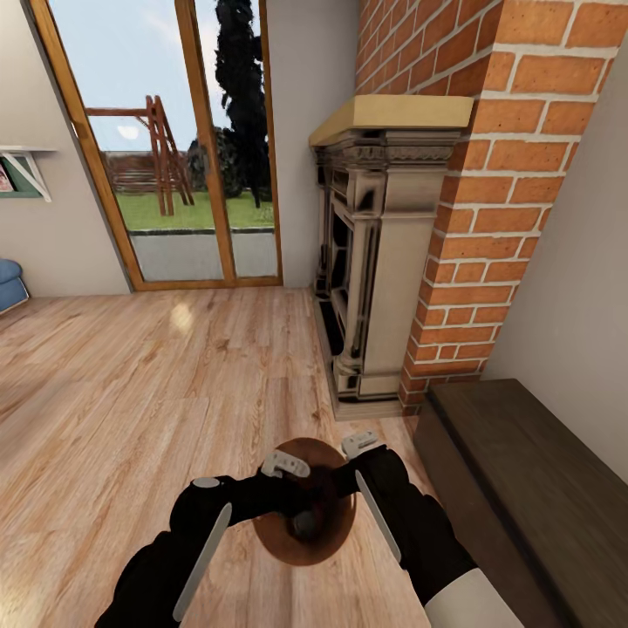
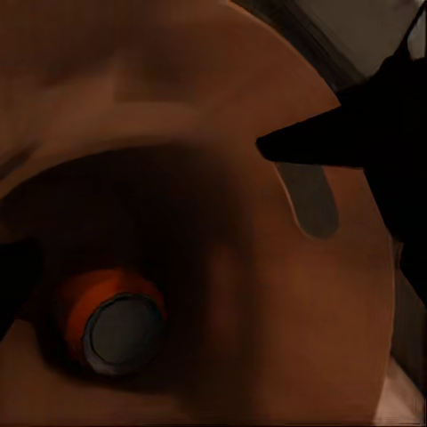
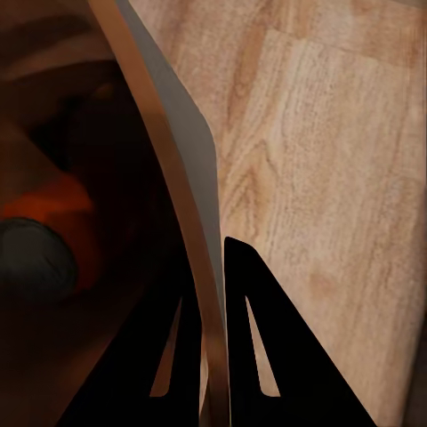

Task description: Put the three can of soda from the living room inside the tash can in the kitchen.

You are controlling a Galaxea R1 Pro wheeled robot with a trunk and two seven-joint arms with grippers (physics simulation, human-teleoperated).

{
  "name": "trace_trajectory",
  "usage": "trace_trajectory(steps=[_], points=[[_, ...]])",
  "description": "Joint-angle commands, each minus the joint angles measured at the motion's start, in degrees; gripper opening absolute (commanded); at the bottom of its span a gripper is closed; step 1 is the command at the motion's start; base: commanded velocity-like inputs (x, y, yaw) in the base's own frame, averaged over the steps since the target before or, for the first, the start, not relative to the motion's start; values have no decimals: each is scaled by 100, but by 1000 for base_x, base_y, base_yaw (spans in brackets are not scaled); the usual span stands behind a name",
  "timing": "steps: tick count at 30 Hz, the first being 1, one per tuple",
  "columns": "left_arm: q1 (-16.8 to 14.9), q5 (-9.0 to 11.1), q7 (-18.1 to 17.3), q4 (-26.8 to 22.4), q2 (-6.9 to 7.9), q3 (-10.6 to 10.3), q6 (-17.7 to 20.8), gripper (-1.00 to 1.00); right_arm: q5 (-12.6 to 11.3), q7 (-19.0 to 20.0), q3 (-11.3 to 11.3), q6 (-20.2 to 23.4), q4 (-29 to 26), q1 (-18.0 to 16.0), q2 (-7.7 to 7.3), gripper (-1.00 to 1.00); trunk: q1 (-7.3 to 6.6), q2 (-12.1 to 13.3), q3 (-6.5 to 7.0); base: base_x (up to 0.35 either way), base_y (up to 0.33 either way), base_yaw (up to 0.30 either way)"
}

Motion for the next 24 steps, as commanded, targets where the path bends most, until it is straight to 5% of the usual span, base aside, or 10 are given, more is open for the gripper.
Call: trace_trajectory(steps=[1,6,8,14,17,19,24], points=[[2,2,-56,-21,33,4,19,100,-81,38,-2,0,0,-2,0,-100,0,0,1,0,0,0],[9,12,-681,-177,507,420,177,100,-81,38,-19,0,6,-2,-14,-100,0,0,1,0,0,0],[10,7,-1143,-223,707,1051,266,100,-81,38,-32,0,8,-2,-20,-100,0,0,1,0,0,0],[11,3,-1630,-270,1299,2142,322,100,-81,33,-45,0,14,-2,-28,-100,0,0,1,0,0,0],[11,5,-1832,-275,1461,2536,325,100,-81,31,-47,0,21,-2,-28,-100,0,0,1,0,0,0],[11,2,-2307,-278,1616,2915,327,100,-81,30,-49,0,36,-2,-28,-100,0,0,1,0,0,0],[11,-55,-2985,-274,1747,3361,313,100,-86,29,-53,0,48,-2,-32,-100,0,0,1,0,0,0]])
